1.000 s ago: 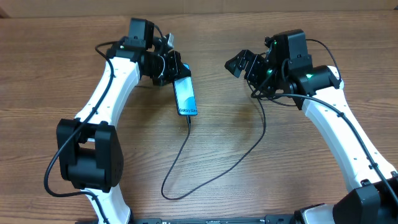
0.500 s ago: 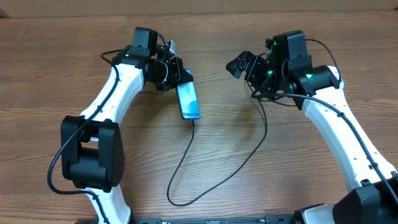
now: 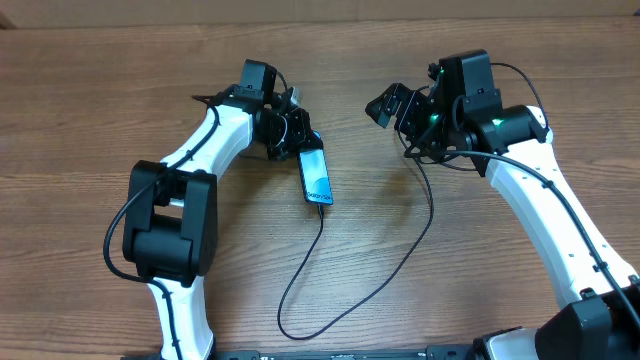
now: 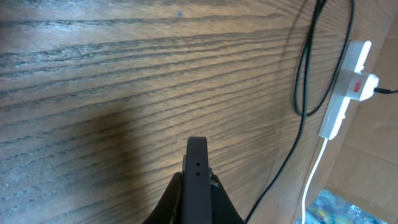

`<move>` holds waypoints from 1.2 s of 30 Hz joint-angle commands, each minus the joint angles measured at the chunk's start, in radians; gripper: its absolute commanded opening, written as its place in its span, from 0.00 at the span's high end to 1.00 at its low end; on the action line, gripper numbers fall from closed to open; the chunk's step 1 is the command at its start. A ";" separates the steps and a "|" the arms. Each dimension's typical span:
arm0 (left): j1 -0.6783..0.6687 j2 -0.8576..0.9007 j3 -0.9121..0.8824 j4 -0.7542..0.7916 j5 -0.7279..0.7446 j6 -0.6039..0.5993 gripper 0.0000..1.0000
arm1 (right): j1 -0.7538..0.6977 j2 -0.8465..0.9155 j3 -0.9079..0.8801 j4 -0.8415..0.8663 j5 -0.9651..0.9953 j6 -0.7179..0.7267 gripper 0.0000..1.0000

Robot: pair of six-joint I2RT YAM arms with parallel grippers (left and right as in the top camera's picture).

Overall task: Plug charger to phone and switch on socket
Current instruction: 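Lower the phone with the left gripper and lay it flat on the table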

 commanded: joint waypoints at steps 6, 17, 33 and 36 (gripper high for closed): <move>-0.009 0.024 -0.002 0.007 -0.064 -0.021 0.95 | -0.002 -0.028 0.011 0.001 0.029 -0.009 0.00; -0.047 0.027 -0.002 0.011 -0.137 -0.021 0.95 | -0.002 -0.028 0.011 -0.003 0.028 -0.008 0.00; -0.066 0.027 -0.002 0.022 -0.204 -0.021 0.96 | -0.002 -0.028 0.011 -0.018 0.028 -0.008 0.00; -0.066 0.027 -0.002 0.022 -0.209 -0.021 0.96 | -0.002 -0.028 0.011 -0.018 0.028 -0.008 0.00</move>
